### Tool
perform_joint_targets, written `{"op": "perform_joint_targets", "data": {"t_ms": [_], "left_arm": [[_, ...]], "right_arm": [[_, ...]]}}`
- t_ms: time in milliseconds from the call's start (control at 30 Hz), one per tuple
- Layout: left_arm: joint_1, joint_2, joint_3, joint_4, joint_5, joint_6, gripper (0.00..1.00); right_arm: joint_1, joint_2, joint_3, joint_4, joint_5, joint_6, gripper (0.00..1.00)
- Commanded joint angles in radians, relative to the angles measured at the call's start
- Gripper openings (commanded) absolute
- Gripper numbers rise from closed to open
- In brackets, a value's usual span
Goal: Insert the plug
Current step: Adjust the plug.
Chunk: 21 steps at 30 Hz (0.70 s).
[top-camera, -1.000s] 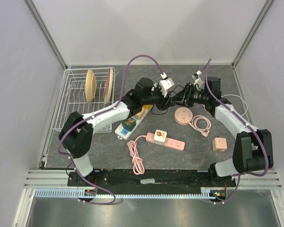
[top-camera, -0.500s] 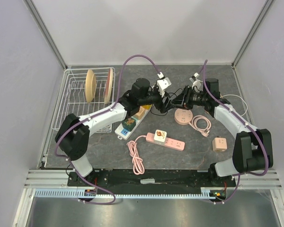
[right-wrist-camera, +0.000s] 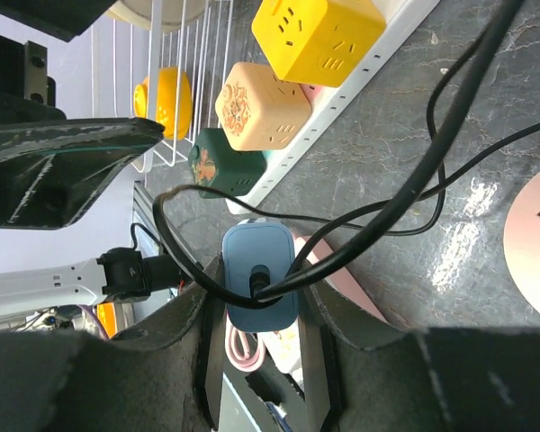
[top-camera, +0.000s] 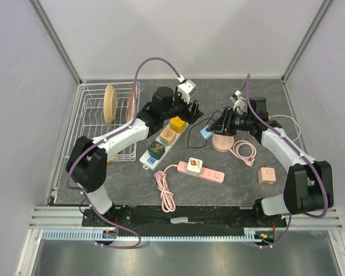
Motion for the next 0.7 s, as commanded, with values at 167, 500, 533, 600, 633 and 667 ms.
{"op": "perform_joint_targets", "data": {"t_ms": [167,500,533,600,633,667], "left_arm": [[-0.036,-0.253,-0.252,0.157,0.059,0.067,0.74],[-0.271,-0.301,-0.381,0.206,-0.047,0.194,0.68],[-0.272,-0.286,-0.376,0.246,-0.06,0.203,0.68],[-0.271,-0.235,-0.37,0.289,-0.082,0.22,0.68],[-0.269,-0.218,-0.351,0.309,-0.106,0.239,0.68],[-0.271,-0.177,-0.338,0.312,-0.116,0.243,0.67]], "right_arm": [[0.005,-0.033,0.025,0.014,0.056,0.04,0.0],[0.005,-0.046,0.027,0.012,0.038,0.072,0.0],[0.005,-0.051,0.026,0.011,0.038,0.071,0.0],[0.004,-0.059,0.024,0.006,0.035,0.071,0.0],[0.002,-0.066,0.022,0.006,0.032,0.072,0.0],[0.004,-0.071,0.022,0.005,0.033,0.072,0.0]]}}
